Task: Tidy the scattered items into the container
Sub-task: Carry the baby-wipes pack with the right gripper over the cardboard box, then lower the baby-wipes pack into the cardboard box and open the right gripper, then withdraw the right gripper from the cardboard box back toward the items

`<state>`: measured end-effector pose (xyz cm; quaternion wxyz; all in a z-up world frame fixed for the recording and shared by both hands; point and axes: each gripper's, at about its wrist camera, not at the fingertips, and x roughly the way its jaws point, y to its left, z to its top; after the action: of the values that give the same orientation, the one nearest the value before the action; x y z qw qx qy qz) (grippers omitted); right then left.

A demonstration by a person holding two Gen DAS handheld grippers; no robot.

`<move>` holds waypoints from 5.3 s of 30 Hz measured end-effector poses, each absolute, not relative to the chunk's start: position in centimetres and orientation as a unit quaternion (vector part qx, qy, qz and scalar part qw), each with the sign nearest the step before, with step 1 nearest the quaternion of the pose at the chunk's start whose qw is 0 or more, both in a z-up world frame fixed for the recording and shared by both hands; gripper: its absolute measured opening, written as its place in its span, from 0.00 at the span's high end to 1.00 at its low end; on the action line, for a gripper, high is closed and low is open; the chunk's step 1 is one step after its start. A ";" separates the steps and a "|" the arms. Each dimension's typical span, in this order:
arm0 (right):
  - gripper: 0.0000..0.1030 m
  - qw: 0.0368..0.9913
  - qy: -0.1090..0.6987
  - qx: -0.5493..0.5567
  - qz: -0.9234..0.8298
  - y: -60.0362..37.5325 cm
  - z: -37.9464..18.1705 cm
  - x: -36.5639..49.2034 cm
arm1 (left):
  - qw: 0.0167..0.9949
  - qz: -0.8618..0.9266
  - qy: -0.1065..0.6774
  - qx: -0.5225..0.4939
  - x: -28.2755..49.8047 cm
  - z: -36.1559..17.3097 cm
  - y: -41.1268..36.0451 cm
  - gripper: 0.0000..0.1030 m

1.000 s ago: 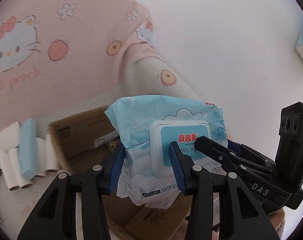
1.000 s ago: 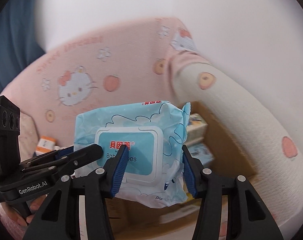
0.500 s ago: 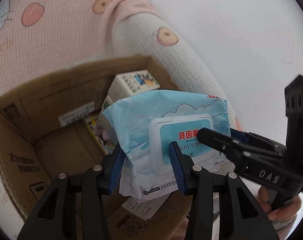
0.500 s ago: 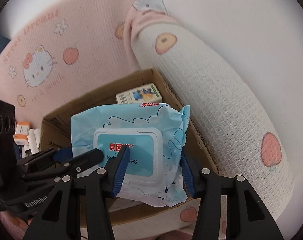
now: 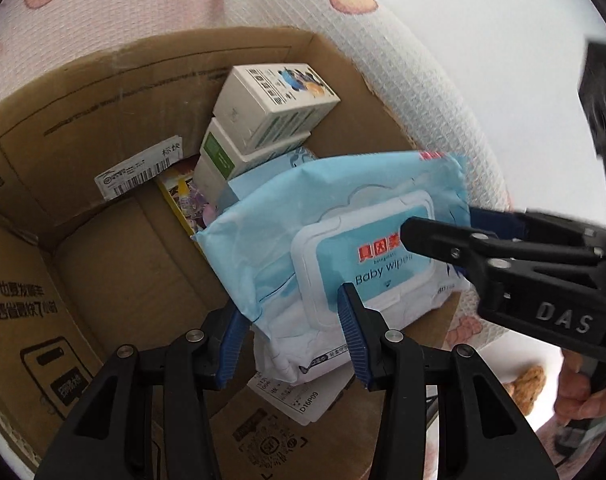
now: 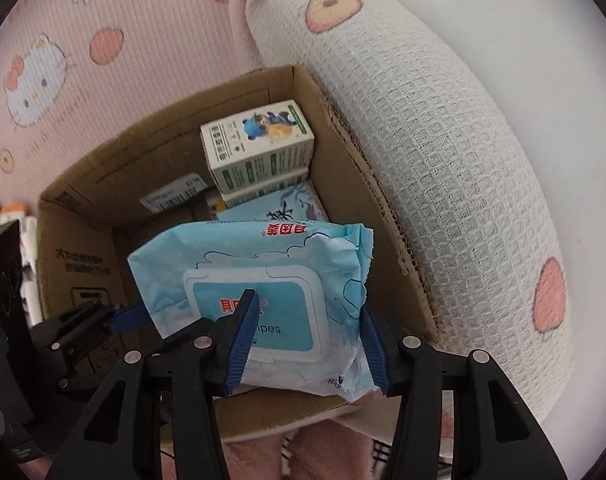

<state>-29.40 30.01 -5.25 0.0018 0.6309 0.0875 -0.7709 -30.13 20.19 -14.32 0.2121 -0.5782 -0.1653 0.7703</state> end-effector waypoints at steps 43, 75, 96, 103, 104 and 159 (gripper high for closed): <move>0.79 0.020 0.028 0.695 -0.719 31.3 -10.7 -32.6 | 0.158 0.746 -0.080 -0.642 -31.9 -16.0 19.3 0.83; 0.78 -0.018 -0.082 0.745 -0.662 32.3 -17.3 -35.6 | 0.072 0.599 -0.251 -0.757 -34.2 -23.7 16.8 0.95; 0.68 -0.007 -0.061 0.704 -0.708 30.4 -11.0 -33.7 | 0.043 0.699 -0.191 -0.688 -31.6 -15.7 13.5 0.48; 0.60 0.004 -0.013 0.637 -0.770 28.8 -7.6 -32.4 | 0.067 0.772 -0.152 -0.614 -27.8 -10.7 12.8 0.47; 0.57 0.011 -0.007 0.631 -0.776 30.0 -7.5 -32.8 | 0.070 0.774 -0.144 -0.612 -27.5 -10.2 12.7 0.46; 0.01 0.184 0.311 0.179 -0.915 3.3 -5.8 -7.3 | -0.050 0.927 -0.011 -0.372 -5.1 -10.7 -9.8 0.35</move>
<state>-7.32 3.33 -5.78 0.1842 0.1787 0.3109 -0.9151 -5.15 -9.77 -10.73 -0.0498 -0.3718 -0.0109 0.9269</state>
